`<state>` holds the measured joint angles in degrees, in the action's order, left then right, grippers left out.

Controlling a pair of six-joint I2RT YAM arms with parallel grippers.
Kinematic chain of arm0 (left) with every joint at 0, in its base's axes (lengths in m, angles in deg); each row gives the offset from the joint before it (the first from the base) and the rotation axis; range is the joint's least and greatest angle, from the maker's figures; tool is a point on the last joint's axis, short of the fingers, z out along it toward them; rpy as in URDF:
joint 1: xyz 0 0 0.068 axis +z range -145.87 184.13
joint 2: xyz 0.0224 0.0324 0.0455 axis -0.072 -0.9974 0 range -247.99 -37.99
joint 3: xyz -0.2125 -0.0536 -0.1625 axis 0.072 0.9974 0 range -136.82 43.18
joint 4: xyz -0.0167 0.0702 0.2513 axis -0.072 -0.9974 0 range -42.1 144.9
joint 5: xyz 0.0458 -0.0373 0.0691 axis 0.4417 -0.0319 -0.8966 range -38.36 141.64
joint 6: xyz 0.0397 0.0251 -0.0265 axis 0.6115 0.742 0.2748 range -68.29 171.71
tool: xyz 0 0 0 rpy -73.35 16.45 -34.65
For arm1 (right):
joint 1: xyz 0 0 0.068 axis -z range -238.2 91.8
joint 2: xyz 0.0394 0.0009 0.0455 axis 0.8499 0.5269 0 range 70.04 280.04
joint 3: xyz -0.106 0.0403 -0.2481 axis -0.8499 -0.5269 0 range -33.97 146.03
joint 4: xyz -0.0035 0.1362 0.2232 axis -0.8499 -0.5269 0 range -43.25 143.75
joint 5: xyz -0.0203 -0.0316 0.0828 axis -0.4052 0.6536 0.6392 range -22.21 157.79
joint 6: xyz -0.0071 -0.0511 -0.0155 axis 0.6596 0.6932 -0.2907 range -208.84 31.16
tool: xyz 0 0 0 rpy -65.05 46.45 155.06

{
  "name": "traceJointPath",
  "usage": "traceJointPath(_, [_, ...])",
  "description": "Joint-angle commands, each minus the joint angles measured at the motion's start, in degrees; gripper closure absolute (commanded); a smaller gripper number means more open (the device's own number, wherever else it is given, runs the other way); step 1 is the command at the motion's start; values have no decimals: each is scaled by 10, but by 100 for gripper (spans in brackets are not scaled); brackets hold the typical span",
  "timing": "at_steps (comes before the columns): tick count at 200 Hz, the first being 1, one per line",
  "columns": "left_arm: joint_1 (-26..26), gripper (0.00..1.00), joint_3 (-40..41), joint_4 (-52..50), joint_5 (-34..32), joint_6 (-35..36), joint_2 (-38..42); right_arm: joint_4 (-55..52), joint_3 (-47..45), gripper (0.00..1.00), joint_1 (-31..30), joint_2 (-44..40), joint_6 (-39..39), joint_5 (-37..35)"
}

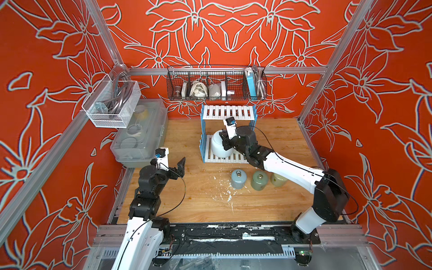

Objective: Remove the tea canisters from the shelf
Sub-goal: Pick up the tea canister from the shelf, then place the tea canister at the center of the board.

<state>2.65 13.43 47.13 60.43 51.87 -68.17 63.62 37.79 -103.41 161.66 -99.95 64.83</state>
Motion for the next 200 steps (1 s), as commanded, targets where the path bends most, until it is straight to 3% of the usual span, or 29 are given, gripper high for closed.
traceJointPath(1, [5,1,0,4,8,-4,-2,58,4,100,-22,-55,-6,-2])
traceJointPath(94, [8,1,3,13,2,-3,-4,69,-52,100,-100,-90,8,20])
traceJointPath(200, [12,1,-5,7,3,-8,0,192,-138,100,-115,-24,4,80])
